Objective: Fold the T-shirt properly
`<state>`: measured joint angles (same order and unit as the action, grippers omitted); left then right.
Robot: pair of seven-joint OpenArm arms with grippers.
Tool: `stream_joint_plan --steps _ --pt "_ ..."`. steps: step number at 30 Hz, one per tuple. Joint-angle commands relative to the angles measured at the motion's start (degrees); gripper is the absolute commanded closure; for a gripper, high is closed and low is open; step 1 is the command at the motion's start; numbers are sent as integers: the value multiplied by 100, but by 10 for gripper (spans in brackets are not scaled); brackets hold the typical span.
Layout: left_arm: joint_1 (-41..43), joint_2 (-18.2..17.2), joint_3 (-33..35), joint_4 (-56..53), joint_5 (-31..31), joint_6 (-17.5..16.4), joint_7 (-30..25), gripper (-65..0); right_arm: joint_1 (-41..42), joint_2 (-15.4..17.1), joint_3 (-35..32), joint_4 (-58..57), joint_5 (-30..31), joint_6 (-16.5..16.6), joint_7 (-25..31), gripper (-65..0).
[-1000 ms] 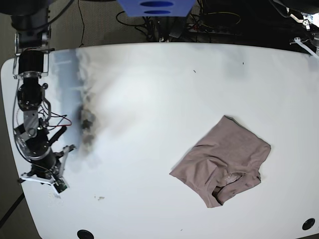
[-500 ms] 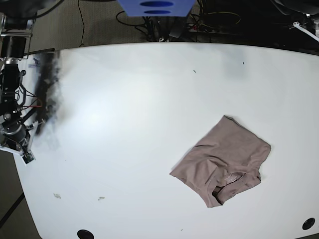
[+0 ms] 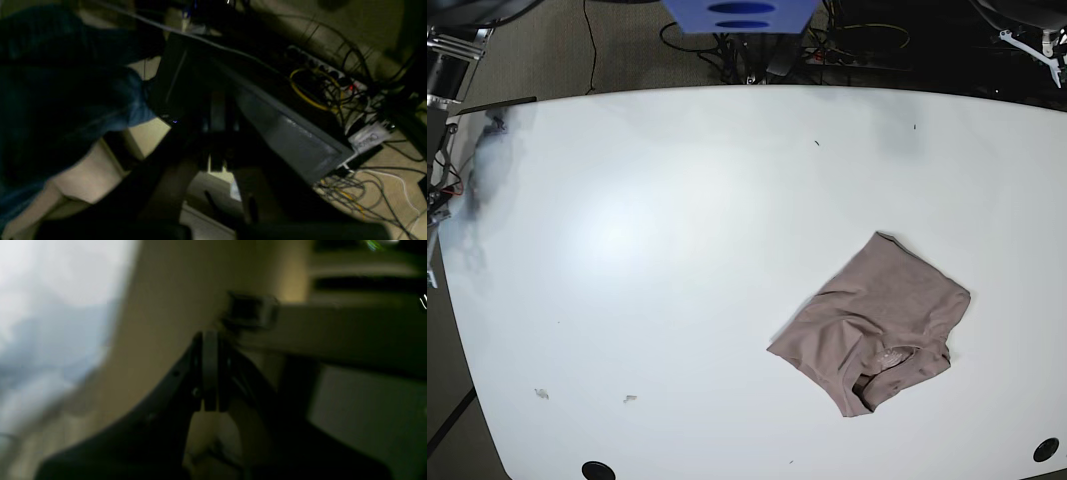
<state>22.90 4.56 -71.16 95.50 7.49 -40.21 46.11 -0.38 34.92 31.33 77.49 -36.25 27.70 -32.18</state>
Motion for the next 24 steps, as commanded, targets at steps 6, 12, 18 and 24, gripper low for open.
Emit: stream_joint_plan --steps 6,12,18,24 --pt "71 278 -27 -482 522 21 -949 -1 -80 187 1082 -448 -898 583 550 0" --pt "71 444 -27 -1045 803 21 -1582 -1 -371 179 2005 -985 -1760 953 1192 0" --pt "62 444 -27 -1748 1049 21 -2074 -1 -652 -50 2665 -1292 -2349 1032 1781 0" --pt "62 444 -27 -2451 1304 21 -2628 -1 -1056 -235 3298 -1450 -2876 1032 2291 0"
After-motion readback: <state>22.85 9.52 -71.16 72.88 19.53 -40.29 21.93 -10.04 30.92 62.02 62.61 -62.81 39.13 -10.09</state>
